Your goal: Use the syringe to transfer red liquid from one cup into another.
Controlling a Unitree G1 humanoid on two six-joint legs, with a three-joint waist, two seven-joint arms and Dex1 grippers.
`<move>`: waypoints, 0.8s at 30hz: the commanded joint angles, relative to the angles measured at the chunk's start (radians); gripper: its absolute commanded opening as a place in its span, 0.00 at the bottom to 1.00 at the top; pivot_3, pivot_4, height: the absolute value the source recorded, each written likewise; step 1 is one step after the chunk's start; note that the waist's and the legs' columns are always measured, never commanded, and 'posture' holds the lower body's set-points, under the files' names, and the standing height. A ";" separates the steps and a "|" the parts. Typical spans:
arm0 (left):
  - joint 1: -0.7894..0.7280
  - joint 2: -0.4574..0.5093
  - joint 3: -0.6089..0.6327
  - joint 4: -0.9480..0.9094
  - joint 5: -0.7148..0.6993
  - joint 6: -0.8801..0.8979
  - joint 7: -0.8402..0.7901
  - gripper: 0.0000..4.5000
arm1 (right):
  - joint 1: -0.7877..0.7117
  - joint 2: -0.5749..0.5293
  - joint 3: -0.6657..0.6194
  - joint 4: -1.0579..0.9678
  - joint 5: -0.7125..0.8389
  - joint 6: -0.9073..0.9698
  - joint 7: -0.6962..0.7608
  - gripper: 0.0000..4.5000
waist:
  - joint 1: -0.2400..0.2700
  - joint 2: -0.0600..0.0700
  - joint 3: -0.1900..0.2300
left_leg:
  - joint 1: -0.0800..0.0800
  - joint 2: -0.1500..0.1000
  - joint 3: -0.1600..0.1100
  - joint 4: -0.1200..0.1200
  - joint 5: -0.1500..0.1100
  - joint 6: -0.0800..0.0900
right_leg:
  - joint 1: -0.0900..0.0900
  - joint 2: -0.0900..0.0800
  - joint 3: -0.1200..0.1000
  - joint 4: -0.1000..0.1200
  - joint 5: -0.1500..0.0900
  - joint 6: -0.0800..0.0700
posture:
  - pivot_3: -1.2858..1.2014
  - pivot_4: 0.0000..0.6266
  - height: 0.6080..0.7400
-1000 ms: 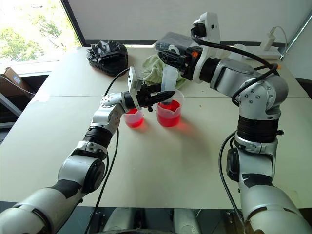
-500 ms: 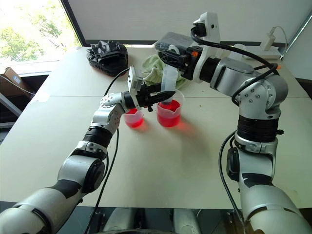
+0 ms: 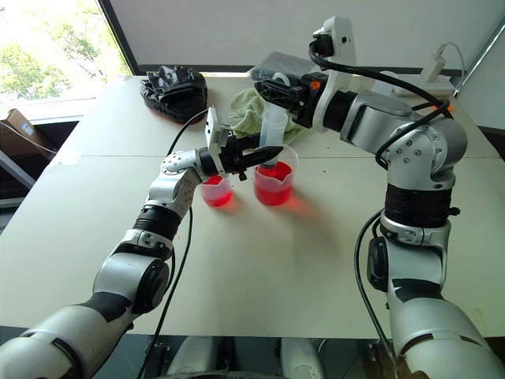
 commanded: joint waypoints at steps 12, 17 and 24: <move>0.030 -0.004 -0.066 -0.021 0.023 0.002 -0.053 0.31 | -0.076 -0.040 -0.081 -0.027 -0.030 -0.083 -0.021 0.32 | 0.000 0.000 0.000 | 0.000 0.000 0.000 0.000 0.000 0.000 | 0.000 0.000 0.000 0.000 0.000 0.000 | 0.52 0.24 0.88; 0.030 -0.002 -0.068 -0.024 0.020 0.003 -0.053 0.31 | -0.068 -0.038 -0.077 -0.028 -0.037 -0.088 -0.022 0.85 | 0.005 0.000 0.000 | 0.000 -0.001 0.000 0.000 0.000 0.000 | 0.000 -0.001 0.000 0.000 0.000 0.000 | 0.52 0.24 0.88; 0.023 0.000 -0.063 -0.019 0.017 0.001 -0.049 0.31 | -0.054 -0.049 -0.070 -0.041 -0.042 -0.081 -0.003 0.98 | 0.002 0.001 0.000 | 0.000 0.000 0.000 0.000 -0.001 0.001 | 0.001 -0.001 0.000 -0.001 0.000 0.000 | 0.52 0.24 0.88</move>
